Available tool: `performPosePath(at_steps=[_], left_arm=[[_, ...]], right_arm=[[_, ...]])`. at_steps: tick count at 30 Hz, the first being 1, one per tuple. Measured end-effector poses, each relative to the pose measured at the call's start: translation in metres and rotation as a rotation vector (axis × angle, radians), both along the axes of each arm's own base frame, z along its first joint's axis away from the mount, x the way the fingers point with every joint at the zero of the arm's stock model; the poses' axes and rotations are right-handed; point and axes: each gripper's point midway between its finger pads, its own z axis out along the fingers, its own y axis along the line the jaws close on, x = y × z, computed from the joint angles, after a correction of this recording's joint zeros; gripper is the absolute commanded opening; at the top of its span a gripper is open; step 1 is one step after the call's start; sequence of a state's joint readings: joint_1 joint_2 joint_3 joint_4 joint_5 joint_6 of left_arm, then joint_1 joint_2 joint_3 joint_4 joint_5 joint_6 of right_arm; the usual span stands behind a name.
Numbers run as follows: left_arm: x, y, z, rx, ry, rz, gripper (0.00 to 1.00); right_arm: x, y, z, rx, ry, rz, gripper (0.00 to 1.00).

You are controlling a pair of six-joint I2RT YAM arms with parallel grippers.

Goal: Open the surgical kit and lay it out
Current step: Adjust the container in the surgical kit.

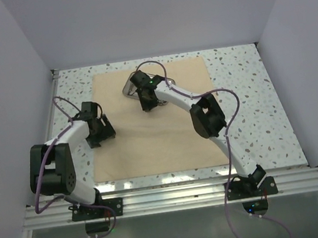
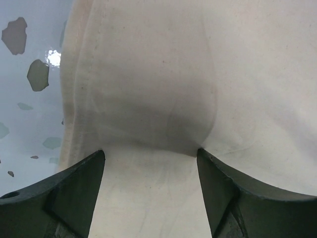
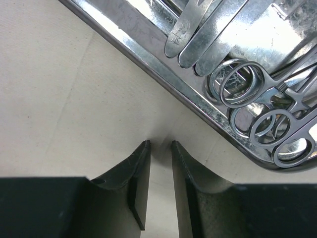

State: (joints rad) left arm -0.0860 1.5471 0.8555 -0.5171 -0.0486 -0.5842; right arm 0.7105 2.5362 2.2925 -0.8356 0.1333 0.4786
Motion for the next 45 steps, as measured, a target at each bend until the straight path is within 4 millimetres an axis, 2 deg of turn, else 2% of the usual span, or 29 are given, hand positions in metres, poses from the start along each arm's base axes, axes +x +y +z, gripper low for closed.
performPosePath(at_steps=[5, 8, 10, 15, 18, 21, 25, 27, 31, 40, 45], left_arm=[[0.006, -0.001, -0.001, -0.001, 0.003, 0.0, 0.77], [0.009, -0.001, 0.0, -0.001, 0.002, 0.0, 0.77], [0.012, -0.001, 0.0, -0.002, 0.002, 0.0, 0.77], [0.016, -0.002, 0.0, -0.001, 0.005, -0.001, 0.76], [0.016, -0.002, 0.001, -0.004, 0.01, -0.003, 0.76], [0.016, -0.004, 0.003, -0.01, 0.014, -0.006, 0.76], [0.017, -0.005, 0.007, -0.019, 0.019, -0.009, 0.76], [0.017, -0.006, 0.008, -0.023, 0.019, -0.01, 0.75], [0.014, -0.006, 0.008, -0.024, 0.033, -0.012, 0.75], [0.01, -0.006, 0.008, -0.018, 0.05, -0.037, 0.74], [0.014, -0.006, 0.012, -0.016, 0.038, -0.047, 0.74]], right_arm=[[-0.004, -0.002, 0.001, -0.005, 0.005, 0.005, 0.31], [-0.007, -0.002, 0.009, -0.003, 0.016, 0.01, 0.36], [-0.006, 0.001, 0.021, 0.013, 0.014, 0.011, 0.39], [0.014, 0.02, 0.064, 0.109, -0.082, 0.007, 0.43], [0.025, 0.028, 0.077, 0.152, -0.125, 0.002, 0.43], [0.036, 0.032, 0.068, 0.167, -0.14, -0.006, 0.42], [0.044, 0.033, 0.021, 0.136, -0.105, -0.015, 0.42], [0.048, 0.036, 0.009, 0.144, -0.102, -0.021, 0.42], [0.055, 0.04, 0.013, 0.155, -0.135, -0.026, 0.42], [0.059, 0.041, 0.015, 0.164, -0.151, -0.03, 0.41], [0.07, 0.048, 0.028, 0.209, -0.207, -0.036, 0.41]])
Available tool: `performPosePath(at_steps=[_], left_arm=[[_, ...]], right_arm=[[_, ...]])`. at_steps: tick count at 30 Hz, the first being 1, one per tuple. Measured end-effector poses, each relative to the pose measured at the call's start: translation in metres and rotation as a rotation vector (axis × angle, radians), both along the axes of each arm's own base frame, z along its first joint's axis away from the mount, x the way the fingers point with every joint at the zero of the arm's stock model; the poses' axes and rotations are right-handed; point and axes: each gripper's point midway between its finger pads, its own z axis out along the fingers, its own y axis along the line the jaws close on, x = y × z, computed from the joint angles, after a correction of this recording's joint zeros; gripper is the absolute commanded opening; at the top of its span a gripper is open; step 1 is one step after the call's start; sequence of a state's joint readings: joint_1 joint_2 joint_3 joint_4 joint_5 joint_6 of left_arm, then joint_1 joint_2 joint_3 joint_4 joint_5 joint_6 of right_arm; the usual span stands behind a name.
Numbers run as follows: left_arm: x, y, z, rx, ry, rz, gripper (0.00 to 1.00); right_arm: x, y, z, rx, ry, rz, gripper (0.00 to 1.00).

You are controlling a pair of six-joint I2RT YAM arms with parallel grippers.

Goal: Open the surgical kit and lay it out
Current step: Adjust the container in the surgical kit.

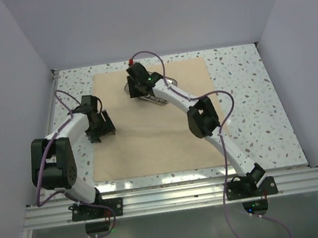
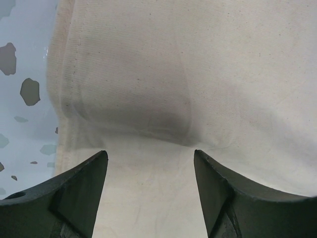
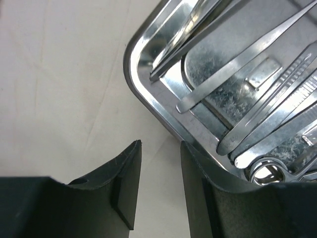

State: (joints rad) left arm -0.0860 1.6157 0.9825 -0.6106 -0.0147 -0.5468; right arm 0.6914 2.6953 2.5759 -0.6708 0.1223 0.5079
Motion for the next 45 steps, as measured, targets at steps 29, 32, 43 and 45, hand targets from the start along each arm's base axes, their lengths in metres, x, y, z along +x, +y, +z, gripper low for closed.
performPosePath(at_steps=[29, 32, 43, 45], left_arm=[[0.002, 0.001, -0.012, 0.016, 0.048, -0.042, 0.73], [0.002, 0.001, -0.012, 0.017, 0.048, -0.044, 0.73], [0.006, 0.002, -0.009, 0.023, 0.036, -0.059, 0.73], [0.006, 0.002, -0.009, 0.023, 0.035, -0.062, 0.73]], right_arm=[[0.018, -0.014, -0.016, 0.008, -0.025, -0.048, 0.35], [0.016, -0.015, -0.017, 0.004, -0.019, -0.046, 0.29], [-0.01, -0.043, -0.019, -0.087, 0.025, -0.048, 0.29], [-0.017, -0.049, -0.02, -0.101, 0.037, -0.044, 0.29]])
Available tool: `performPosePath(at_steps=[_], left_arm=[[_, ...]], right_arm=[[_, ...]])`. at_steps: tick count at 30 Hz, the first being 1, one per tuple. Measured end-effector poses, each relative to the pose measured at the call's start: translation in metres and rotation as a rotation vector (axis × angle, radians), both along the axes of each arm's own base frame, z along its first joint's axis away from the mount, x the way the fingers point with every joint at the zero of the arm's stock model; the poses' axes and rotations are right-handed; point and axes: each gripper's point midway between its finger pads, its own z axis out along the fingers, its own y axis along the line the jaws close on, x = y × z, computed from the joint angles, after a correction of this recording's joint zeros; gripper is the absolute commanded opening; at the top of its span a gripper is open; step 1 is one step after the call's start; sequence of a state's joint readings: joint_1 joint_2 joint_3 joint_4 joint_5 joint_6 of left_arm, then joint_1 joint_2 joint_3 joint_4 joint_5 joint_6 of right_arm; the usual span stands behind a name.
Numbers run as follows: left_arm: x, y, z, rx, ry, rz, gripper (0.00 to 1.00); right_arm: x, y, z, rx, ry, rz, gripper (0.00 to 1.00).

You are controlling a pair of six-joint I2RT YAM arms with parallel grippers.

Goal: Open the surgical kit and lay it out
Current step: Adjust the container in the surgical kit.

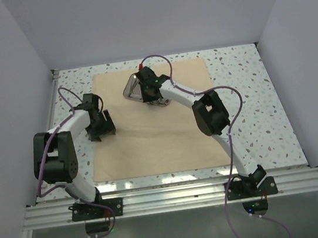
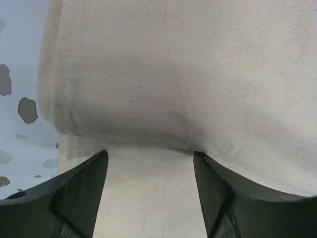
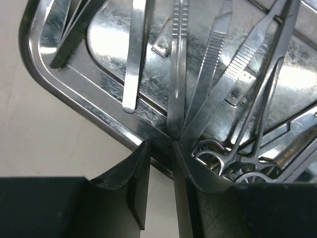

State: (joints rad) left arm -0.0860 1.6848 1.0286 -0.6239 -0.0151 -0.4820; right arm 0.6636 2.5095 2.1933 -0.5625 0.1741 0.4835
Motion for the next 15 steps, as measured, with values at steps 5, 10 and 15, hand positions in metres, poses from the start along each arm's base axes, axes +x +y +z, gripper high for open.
performPosePath(at_steps=[5, 10, 15], left_arm=[[0.0, 0.0, 0.0, 0.001, -0.001, -0.004, 0.73], [0.001, 0.0, 0.002, 0.001, -0.002, -0.004, 0.73], [0.001, 0.0, 0.004, 0.002, 0.001, -0.004, 0.73]], right_arm=[[-0.016, -0.013, -0.001, -0.029, 0.027, 0.009, 0.29], [-0.035, -0.025, -0.002, -0.047, 0.06, 0.022, 0.28], [-0.056, -0.041, -0.003, -0.075, 0.086, 0.036, 0.27]])
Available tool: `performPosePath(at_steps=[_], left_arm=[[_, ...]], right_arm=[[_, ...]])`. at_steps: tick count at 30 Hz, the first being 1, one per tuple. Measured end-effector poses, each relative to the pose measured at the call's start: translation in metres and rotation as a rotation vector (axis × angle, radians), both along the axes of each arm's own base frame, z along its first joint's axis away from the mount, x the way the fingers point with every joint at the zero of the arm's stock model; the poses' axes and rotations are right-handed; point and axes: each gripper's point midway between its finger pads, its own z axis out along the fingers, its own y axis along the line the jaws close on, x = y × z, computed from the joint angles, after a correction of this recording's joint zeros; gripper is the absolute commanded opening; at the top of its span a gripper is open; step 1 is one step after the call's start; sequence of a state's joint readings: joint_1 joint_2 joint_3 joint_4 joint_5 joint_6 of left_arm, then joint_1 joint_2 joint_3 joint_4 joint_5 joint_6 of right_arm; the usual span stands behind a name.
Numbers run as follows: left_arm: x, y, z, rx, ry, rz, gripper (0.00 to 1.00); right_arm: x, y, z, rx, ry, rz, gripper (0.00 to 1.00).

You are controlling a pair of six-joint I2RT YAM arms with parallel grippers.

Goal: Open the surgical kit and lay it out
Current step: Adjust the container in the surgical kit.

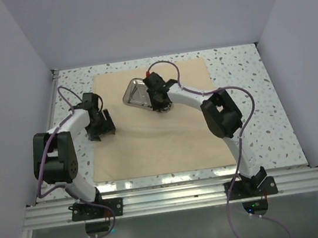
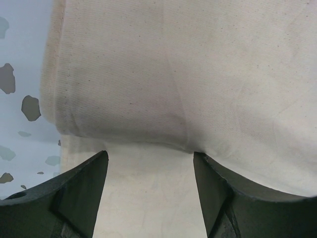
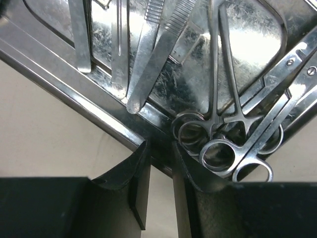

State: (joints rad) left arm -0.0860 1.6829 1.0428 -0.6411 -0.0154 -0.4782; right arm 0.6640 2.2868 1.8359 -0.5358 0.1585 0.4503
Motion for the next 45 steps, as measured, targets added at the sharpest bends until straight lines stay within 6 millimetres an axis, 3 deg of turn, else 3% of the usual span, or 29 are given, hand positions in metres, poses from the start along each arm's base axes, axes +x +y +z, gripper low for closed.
performPosePath(at_steps=[6, 12, 15, 20, 24, 28, 34, 45], left_arm=[[-0.005, 0.0, 0.01, 0.0, -0.006, 0.0, 0.73], [-0.009, 0.004, 0.037, 0.011, -0.061, 0.002, 0.74], [-0.012, 0.007, 0.049, 0.024, -0.078, 0.005, 0.74], [-0.001, 0.008, 0.07, 0.03, -0.125, 0.006, 0.74], [0.005, 0.007, 0.076, 0.028, -0.143, 0.006, 0.74], [0.003, 0.007, 0.076, 0.026, -0.137, 0.005, 0.74], [0.001, 0.005, 0.076, 0.019, -0.131, 0.003, 0.74], [-0.002, 0.004, 0.083, 0.01, -0.146, 0.002, 0.74]], right_arm=[[-0.015, -0.021, -0.001, -0.032, 0.021, 0.004, 0.28], [-0.003, -0.033, 0.011, -0.054, 0.025, -0.007, 0.32], [0.022, -0.031, 0.042, -0.019, -0.029, -0.025, 0.38], [0.064, -0.034, 0.114, 0.076, -0.173, -0.075, 0.42], [0.071, -0.057, 0.133, 0.071, -0.192, -0.128, 0.39], [0.07, -0.088, 0.122, 0.038, -0.135, -0.208, 0.33], [0.064, -0.129, 0.087, -0.04, -0.034, -0.306, 0.31], [0.058, -0.131, 0.009, -0.135, 0.11, -0.314, 0.29]])
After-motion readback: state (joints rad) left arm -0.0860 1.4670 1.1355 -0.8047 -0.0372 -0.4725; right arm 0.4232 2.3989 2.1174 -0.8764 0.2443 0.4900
